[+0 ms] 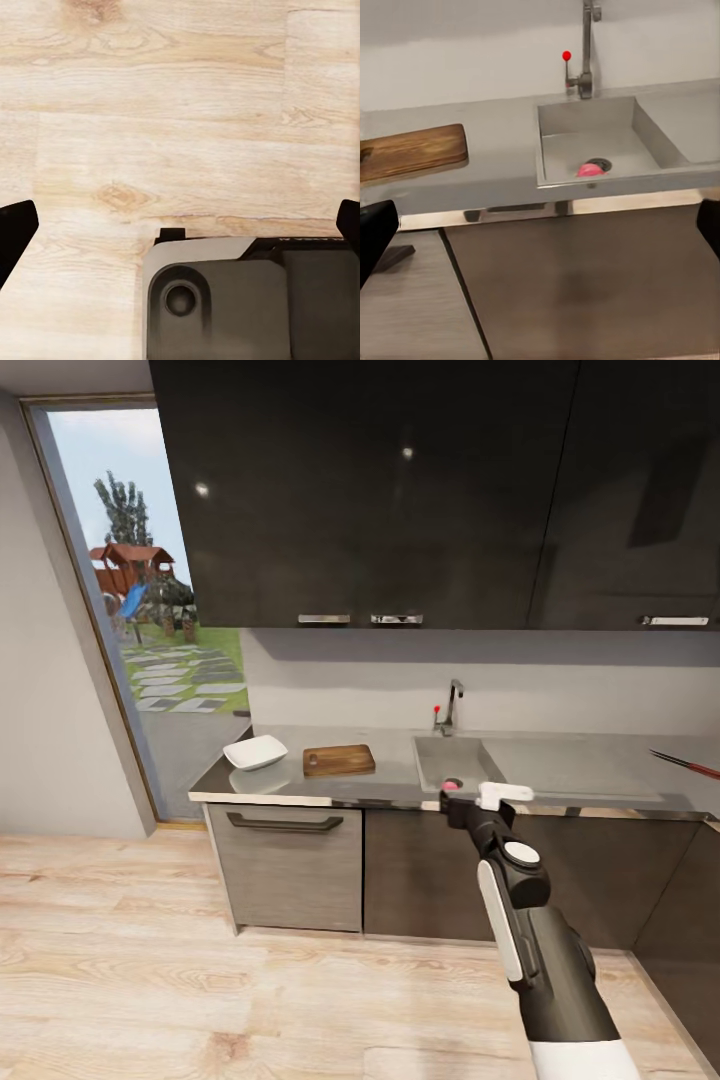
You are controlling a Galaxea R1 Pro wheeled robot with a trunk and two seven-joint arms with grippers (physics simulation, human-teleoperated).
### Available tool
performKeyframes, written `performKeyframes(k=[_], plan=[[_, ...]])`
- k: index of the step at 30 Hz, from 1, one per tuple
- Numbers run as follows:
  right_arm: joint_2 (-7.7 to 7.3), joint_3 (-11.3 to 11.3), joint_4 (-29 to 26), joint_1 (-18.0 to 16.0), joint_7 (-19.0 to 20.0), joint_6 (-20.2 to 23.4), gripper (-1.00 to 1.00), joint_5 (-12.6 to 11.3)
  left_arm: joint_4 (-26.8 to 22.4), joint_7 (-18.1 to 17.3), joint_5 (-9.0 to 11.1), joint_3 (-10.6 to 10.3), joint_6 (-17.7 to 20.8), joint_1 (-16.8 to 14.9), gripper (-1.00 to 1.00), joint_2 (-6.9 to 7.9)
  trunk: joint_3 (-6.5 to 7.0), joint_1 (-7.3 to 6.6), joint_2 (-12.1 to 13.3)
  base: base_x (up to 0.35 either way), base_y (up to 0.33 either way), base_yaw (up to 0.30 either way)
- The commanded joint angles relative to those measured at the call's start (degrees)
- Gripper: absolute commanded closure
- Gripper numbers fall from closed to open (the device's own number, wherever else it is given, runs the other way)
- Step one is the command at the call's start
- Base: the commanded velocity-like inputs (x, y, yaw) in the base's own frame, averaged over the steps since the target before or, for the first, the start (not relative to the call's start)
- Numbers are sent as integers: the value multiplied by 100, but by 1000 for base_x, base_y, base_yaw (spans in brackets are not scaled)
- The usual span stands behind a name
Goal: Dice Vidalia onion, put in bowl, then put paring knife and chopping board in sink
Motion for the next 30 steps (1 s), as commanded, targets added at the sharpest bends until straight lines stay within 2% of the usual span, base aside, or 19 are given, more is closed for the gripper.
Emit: performKeyframes(k=[1, 21, 30], plan=[[0, 20, -5, -2, -32, 31, -100, -3, 0, -3, 2, 2, -14, 1, -100, 0, -2, 2, -3, 0, 0, 0], [1, 76, -4, -2, -22, 31, -100, -5, -1, -3, -1, 0, -15, 1, -100, -1, -2, 2, -3, 5, 0, 0], [1, 81, -4, -2, -21, 39, -100, -6, 0, -3, 2, 1, -14, 1, -100, -5, -2, 2, -3, 293, 0, 0]])
